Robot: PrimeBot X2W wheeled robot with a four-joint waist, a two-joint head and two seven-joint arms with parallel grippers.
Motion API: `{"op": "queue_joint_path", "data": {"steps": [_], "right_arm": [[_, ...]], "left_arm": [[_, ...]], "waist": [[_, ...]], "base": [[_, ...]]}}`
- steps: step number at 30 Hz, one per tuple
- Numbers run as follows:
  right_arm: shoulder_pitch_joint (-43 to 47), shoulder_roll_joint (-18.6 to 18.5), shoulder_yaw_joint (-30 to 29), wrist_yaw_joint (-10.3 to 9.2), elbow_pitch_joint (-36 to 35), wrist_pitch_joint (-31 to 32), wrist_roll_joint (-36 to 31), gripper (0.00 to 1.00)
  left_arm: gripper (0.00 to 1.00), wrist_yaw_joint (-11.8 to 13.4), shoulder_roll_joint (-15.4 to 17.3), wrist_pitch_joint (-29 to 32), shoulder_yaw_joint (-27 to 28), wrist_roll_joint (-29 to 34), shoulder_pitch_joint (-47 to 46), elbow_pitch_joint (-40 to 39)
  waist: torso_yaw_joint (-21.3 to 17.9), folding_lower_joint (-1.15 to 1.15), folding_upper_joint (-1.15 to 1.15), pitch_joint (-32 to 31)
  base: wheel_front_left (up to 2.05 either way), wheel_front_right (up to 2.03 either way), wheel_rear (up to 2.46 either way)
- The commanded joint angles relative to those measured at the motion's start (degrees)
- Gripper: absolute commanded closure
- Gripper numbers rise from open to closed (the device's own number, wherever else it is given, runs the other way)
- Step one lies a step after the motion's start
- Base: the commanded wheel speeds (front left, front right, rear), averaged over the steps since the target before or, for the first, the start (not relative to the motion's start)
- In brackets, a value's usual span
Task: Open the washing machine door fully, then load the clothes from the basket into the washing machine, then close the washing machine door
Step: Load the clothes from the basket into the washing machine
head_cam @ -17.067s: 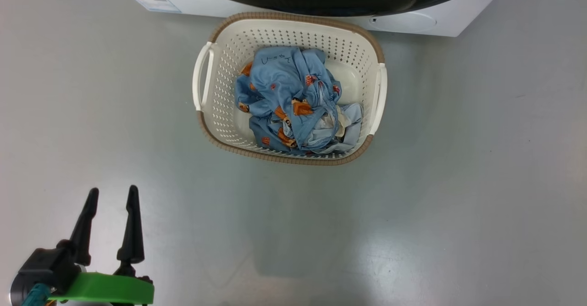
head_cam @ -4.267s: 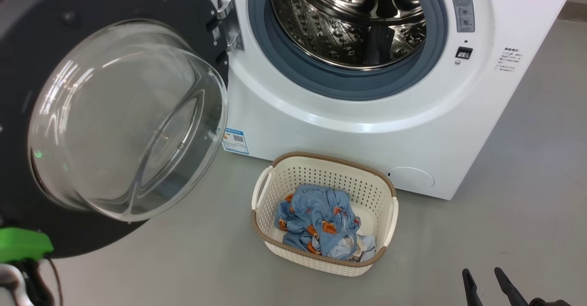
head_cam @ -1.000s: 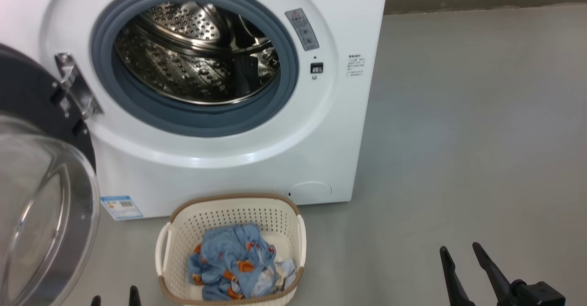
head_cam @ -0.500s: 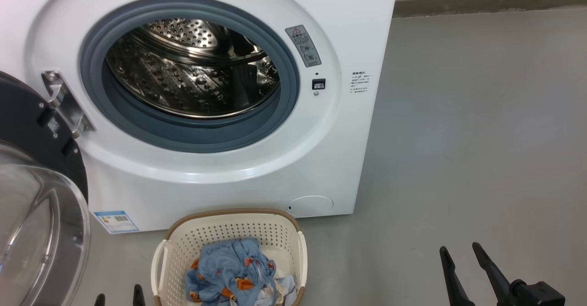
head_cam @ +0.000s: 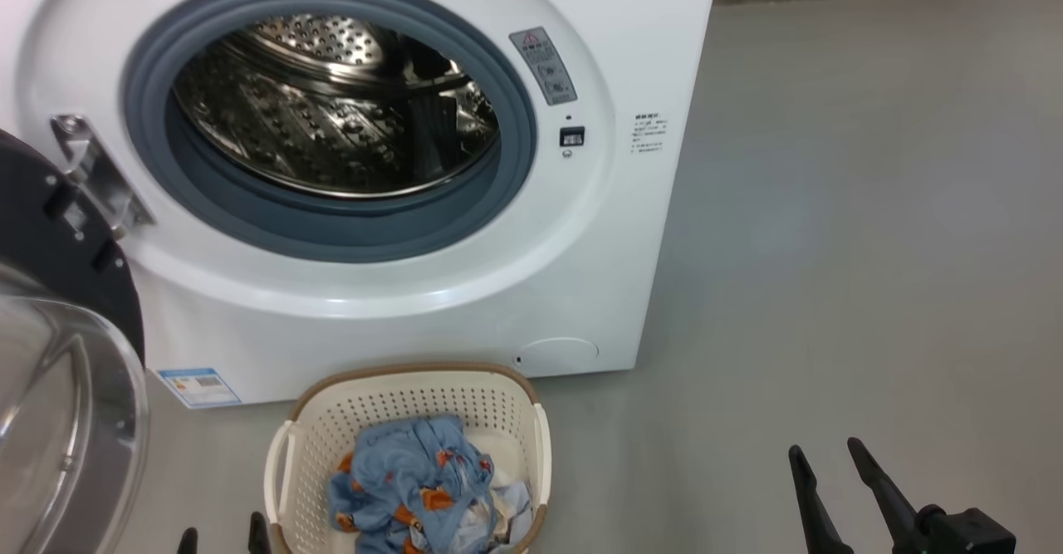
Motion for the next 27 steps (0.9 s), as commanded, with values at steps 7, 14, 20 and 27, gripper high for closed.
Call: {"op": "queue_joint_path", "data": {"steps": [7, 14, 20, 27], "right_arm": [[-4.91, 0.45, 2.29, 0.36, -1.96, -0.69, -0.37, 0.0], [-9.78, 0.66, 4.01, 0.36, -2.72, -0.69, 1.69, 0.0], [-13.65, 0.67, 6.23, 0.36, -3.05, -0.69, 4.46, 0.0], [-16.56, 0.68, 8.72, 0.36, -3.57, -0.69, 6.75, 0.0]], "left_arm": [[0.0, -2.31, 0.5, -0.36, -0.12, 2.94, -7.57, 3.09], [0.0, -6.56, 1.69, 0.95, -0.65, 0.31, -15.08, 11.3], [0.0, -8.67, 3.92, 4.9, -1.1, -1.7, -21.65, 16.77], [0.0, -9.88, 6.29, 10.56, -1.29, -4.25, -27.09, 23.88]], "waist": [[-2.94, 0.0, 0.0, 8.56], [-7.24, 0.0, 0.0, 17.52], [-11.44, 0.0, 0.0, 23.95], [-15.14, 0.0, 0.0, 29.13]], "base": [[0.0, 0.0, 0.0], [0.0, 0.0, 0.0], [0.0, 0.0, 0.0], [0.0, 0.0, 0.0]]}}
